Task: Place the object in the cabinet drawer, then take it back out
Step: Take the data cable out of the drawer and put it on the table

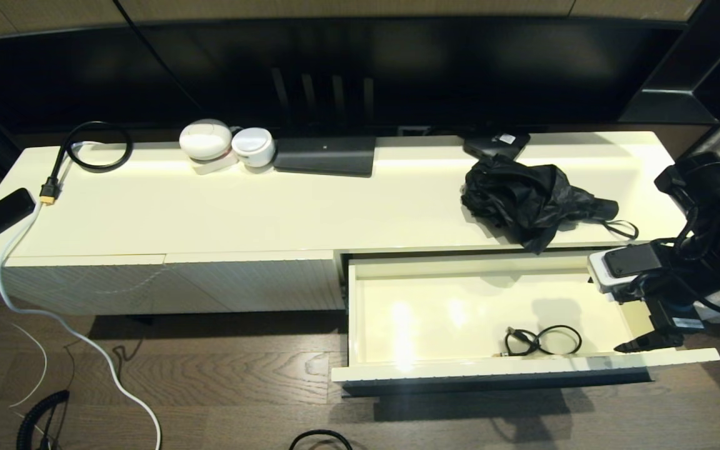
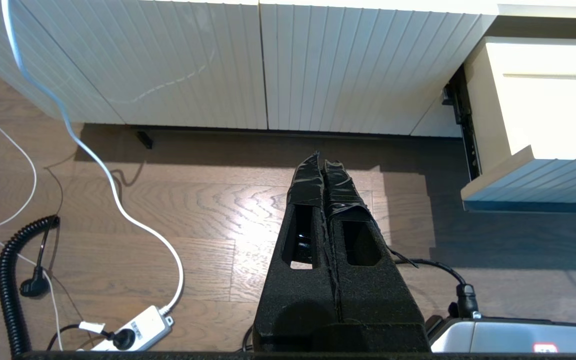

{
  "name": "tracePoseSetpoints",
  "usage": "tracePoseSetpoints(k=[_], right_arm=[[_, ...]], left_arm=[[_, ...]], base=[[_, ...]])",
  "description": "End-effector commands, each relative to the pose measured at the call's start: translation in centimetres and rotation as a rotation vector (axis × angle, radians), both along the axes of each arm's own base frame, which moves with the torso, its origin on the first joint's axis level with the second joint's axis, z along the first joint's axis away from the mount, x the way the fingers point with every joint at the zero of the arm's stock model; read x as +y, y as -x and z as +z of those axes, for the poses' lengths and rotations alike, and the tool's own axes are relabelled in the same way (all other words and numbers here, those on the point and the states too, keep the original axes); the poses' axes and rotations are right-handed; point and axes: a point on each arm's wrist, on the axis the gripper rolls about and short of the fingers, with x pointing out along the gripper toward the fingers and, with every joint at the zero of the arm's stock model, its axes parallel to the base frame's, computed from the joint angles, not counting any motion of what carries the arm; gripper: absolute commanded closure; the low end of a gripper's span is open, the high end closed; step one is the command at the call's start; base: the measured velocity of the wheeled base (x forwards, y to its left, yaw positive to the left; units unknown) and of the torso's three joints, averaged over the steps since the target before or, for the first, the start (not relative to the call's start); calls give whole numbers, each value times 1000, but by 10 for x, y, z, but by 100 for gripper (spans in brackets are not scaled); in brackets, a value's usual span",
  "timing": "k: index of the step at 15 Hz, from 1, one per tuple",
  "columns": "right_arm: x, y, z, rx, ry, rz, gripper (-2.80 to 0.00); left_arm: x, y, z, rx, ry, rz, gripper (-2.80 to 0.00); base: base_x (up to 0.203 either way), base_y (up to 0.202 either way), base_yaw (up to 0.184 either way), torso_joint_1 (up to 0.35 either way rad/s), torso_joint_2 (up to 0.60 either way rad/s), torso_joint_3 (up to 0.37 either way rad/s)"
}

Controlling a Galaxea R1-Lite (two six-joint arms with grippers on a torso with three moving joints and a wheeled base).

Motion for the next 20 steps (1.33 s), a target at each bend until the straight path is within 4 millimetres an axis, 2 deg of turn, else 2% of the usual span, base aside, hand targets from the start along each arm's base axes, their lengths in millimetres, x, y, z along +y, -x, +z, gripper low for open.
tracePoseSetpoints(k=[1,12,20], right_arm=[[-1,-10,-15,44,4,4,-280],[-6,-25,-16,11,-4,-32,-280],[-21,-61,-36,26,6,-67,-280]], left_arm=[[0,0,0,0,1,2,0],[0,0,0,0,1,0,0],[0,0,0,0,1,2,0]], base=[[0,0,0,0,0,0],[0,0,0,0,0,0],[0,0,0,0,0,0]])
